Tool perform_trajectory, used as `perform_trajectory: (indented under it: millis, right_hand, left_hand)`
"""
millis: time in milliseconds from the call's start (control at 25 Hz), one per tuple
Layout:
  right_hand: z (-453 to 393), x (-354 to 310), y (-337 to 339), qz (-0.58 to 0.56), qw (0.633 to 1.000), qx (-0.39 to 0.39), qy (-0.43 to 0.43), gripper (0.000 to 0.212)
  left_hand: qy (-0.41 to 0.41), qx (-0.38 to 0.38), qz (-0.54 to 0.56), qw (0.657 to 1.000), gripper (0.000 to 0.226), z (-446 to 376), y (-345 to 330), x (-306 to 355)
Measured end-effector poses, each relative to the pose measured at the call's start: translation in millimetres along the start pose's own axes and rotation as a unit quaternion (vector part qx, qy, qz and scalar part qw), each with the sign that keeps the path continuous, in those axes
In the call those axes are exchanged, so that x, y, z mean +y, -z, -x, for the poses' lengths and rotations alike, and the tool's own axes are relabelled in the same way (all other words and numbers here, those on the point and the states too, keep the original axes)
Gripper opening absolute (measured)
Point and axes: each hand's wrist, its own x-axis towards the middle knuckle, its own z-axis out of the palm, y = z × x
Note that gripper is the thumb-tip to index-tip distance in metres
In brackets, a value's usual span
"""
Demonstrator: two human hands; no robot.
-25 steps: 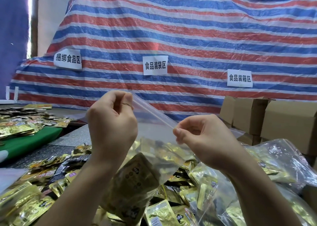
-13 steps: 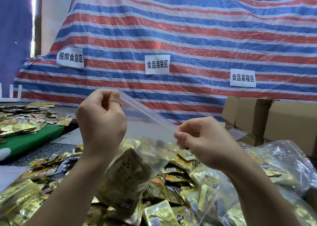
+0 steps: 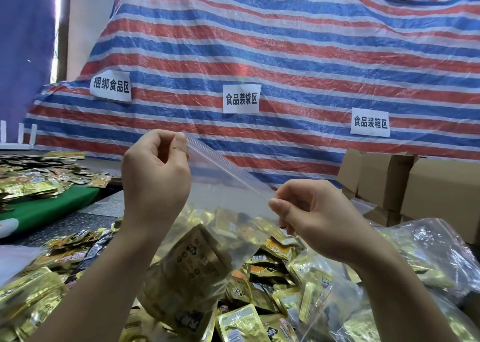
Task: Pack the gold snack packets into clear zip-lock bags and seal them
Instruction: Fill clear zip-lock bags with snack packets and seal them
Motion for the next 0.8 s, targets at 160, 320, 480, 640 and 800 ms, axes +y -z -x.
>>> perform_trajectory:
  millis: [160, 320, 480, 640, 800]
  right_hand:
    - [-1, -4, -9, -0.032, 0.999, -0.031, -0.006, 0.019]
    - [0, -13, -30, 0.034, 0.999, 0.041, 0.006, 0.024]
    - [5, -29, -61, 0.016, 0.996, 0.093, -0.002, 0.046]
    - [2, -24, -69, -0.008, 0.998, -0.017, -0.063, 0.047]
    - [-1, -15, -79, 0.015, 0.989, -0.12, -0.086, 0.028]
  left_hand:
    - [0.036, -0.036, 0.03, 0.998, 0.024, 2, -3, 7]
    - [0.026, -0.092, 0.028, 0.995, 0.022, 13, -10, 11]
    - [0.031, -0.123, 0.062, 0.99, 0.01, 22, -18, 16]
    - [0.072, -0.18, 0.117, 0.974, 0.015, 17, -16, 16]
    - [0.082, -0.262, 0.102, 0.956, 0.014, 26, -20, 17]
